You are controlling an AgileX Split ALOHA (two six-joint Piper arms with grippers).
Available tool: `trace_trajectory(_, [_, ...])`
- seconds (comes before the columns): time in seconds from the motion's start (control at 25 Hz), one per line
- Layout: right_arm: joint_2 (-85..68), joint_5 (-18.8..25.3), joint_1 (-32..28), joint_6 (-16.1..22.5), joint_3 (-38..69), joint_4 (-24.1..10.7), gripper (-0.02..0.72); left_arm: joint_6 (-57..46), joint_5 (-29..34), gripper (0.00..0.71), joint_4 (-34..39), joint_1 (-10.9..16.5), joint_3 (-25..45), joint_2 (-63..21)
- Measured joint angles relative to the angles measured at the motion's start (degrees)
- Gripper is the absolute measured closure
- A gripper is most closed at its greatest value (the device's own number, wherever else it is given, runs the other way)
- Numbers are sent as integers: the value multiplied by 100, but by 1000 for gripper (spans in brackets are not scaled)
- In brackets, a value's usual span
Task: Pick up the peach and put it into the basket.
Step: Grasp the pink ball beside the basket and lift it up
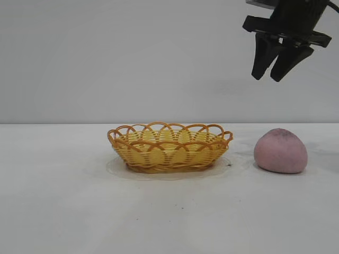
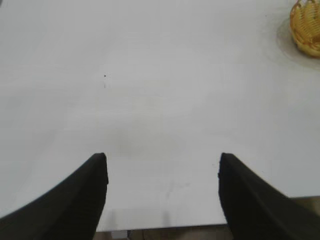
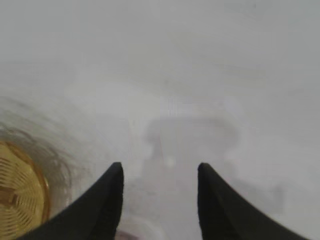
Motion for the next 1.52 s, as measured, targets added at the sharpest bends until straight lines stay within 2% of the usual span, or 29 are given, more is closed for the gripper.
trace_trajectory(0.16, [-111,70,0,0,0,-91,376,0,-14,247,118,0,20,-382])
trace_trajectory(0.28, [-272,306,0,0,0,-203,376,0,-14,247,136,0,20,-523])
trace_trajectory(0.6, [-496,990,0,0,0,-487,376,0,-14,247,132,-55,20,-543])
trace_trajectory(0.92, [-571,1457,49,0,0,-542,376,0,-14,247,147,-69,20,-547])
trace_trajectory(1.0, [-571,1496,153,0,0,-684,376,0,-14,247,147,-69,20,-547])
trace_trajectory(1.04, [-571,1519,253,0,0,-784,420,0,-14,247,147,-69,20,-547])
trace_trajectory(1.08, [-571,1518,369,0,0,-908,428,0,-14,247,147,-69,20,-547])
trace_trajectory(1.16, [-571,1544,600,97,0,-1162,425,0,-14,247,147,-69,20,-547])
trace_trajectory(1.32, [-320,1797,912,562,-115,-1555,425,0,-14,247,147,-69,20,-547])
trace_trajectory(1.52, [232,2278,931,775,-437,-1677,425,0,-14,247,147,-69,20,-547])
